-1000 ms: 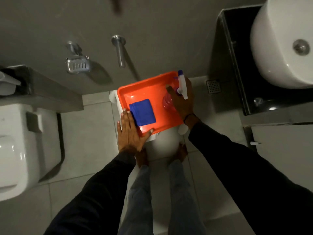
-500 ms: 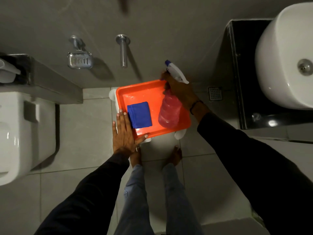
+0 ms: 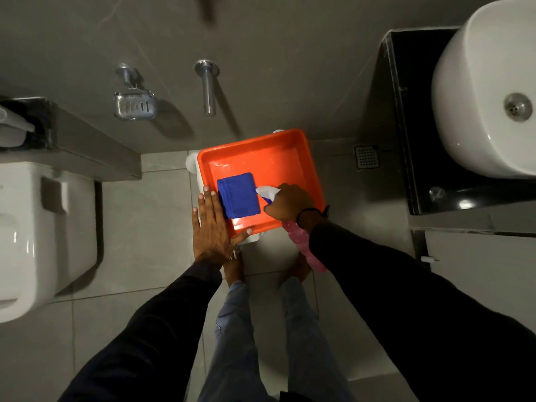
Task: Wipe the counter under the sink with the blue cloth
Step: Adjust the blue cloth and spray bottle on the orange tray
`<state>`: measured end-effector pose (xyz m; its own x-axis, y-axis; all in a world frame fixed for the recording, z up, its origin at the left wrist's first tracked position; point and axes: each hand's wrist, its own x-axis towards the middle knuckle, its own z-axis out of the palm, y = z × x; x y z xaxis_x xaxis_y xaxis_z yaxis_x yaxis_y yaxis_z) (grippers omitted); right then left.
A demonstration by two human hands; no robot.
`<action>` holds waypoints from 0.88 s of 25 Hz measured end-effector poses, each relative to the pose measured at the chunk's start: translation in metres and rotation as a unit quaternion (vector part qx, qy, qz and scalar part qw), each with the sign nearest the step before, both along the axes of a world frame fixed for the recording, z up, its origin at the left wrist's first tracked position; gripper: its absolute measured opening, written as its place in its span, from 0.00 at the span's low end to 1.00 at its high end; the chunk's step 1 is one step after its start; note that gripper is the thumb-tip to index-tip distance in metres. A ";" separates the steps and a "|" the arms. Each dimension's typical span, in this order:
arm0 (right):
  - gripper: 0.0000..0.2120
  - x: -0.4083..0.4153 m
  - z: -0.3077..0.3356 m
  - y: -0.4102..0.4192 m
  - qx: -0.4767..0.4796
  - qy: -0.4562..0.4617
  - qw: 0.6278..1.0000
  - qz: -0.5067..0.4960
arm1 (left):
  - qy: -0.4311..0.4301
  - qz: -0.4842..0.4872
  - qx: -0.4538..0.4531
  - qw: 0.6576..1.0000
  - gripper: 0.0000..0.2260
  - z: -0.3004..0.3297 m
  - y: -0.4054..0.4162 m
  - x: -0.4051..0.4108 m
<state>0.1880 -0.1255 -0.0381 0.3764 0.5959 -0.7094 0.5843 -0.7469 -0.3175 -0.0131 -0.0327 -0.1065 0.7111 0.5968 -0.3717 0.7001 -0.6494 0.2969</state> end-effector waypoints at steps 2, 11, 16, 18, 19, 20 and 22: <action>0.33 -0.008 -0.003 -0.002 -0.026 0.008 0.999 -0.026 | -0.002 0.001 0.000 1.000 0.54 -0.001 0.000 0.000; 0.28 0.001 0.001 -0.008 0.034 -0.011 0.999 0.006 | 0.008 -0.003 -0.005 1.000 0.55 0.004 0.001 0.002; 0.15 0.024 0.027 0.002 0.203 -0.023 0.920 -0.335 | 0.007 -0.012 -0.010 1.000 0.53 0.011 0.005 0.002; 0.10 0.035 0.038 0.013 0.259 -0.039 0.880 -0.397 | -0.007 -0.001 -0.022 1.000 0.49 0.017 0.010 0.007; 0.09 0.040 0.042 0.019 0.281 -0.047 0.869 -0.403 | -0.016 -0.001 -0.024 1.000 0.46 0.019 0.015 0.013; 0.08 0.042 0.044 0.024 0.306 -0.055 0.860 -0.405 | -0.029 -0.006 -0.021 0.999 0.43 0.022 0.022 0.021; 0.06 0.044 0.043 0.031 0.354 -0.083 0.847 -0.387 | -0.054 -0.018 -0.011 0.998 0.36 0.026 0.038 0.039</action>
